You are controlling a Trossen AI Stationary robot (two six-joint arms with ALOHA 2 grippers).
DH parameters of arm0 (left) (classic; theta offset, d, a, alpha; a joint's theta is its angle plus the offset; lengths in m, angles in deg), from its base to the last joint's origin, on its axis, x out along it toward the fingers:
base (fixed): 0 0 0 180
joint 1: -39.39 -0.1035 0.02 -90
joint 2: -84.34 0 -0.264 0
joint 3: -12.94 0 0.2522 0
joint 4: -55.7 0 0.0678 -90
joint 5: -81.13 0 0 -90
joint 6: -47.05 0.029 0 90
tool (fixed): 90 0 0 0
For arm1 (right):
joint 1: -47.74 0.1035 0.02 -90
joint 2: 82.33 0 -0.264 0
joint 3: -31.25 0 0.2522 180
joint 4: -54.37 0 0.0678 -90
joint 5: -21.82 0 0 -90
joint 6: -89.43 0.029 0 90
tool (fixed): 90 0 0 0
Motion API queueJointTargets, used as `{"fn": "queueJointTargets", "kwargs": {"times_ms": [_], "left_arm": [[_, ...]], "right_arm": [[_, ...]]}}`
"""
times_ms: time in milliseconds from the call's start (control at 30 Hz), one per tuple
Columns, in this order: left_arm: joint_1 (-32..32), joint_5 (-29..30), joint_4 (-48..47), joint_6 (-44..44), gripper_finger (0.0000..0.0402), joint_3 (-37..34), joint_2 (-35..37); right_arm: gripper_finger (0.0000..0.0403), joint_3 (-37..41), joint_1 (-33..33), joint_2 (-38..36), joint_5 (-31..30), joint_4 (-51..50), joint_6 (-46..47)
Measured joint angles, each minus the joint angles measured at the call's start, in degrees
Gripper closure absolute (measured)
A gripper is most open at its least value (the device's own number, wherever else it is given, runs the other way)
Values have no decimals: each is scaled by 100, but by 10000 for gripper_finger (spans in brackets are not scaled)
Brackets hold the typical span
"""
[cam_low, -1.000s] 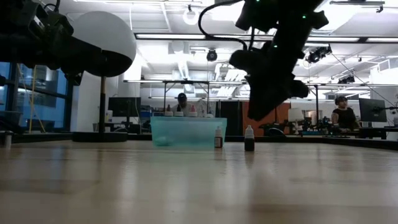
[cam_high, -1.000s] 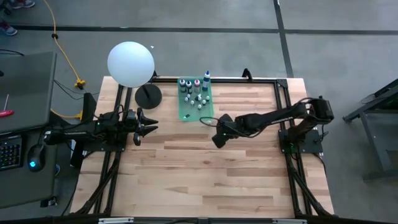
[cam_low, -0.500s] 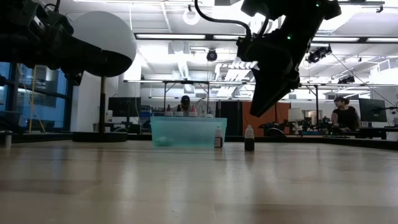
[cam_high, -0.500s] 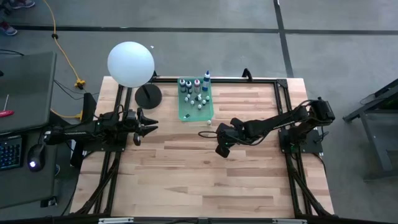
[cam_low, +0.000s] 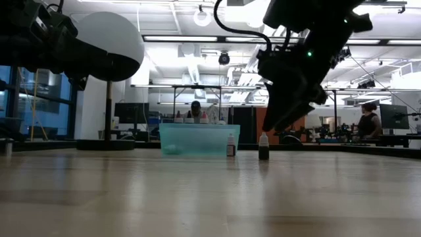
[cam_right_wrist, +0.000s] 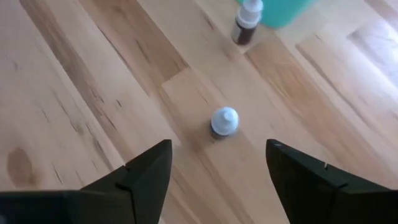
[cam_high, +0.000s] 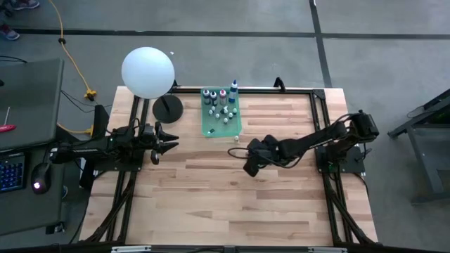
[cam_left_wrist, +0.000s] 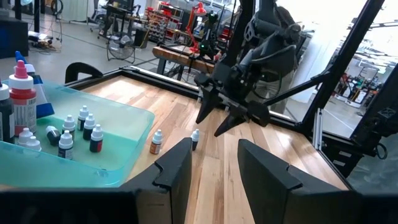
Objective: Pick & Place food coloring
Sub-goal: Put the small blue food coloring bottle into the blue bin
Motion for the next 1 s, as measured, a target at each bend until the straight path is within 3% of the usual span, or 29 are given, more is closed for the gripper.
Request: {"fn": "queueJointTargets", "kwargs": {"times_ms": [200,567,1000], "left_arm": [[-1,-1,0,-2,273,2,1],[-1,-1,0,-2,273,0,0],[1,0,0,-1,273,1,1]], "right_arm": [[151,310,-4,2,-109,886,-225],[153,801,-22,2,-149,1313,-192],[219,972,-23,2,-181,1975,-390]]}}
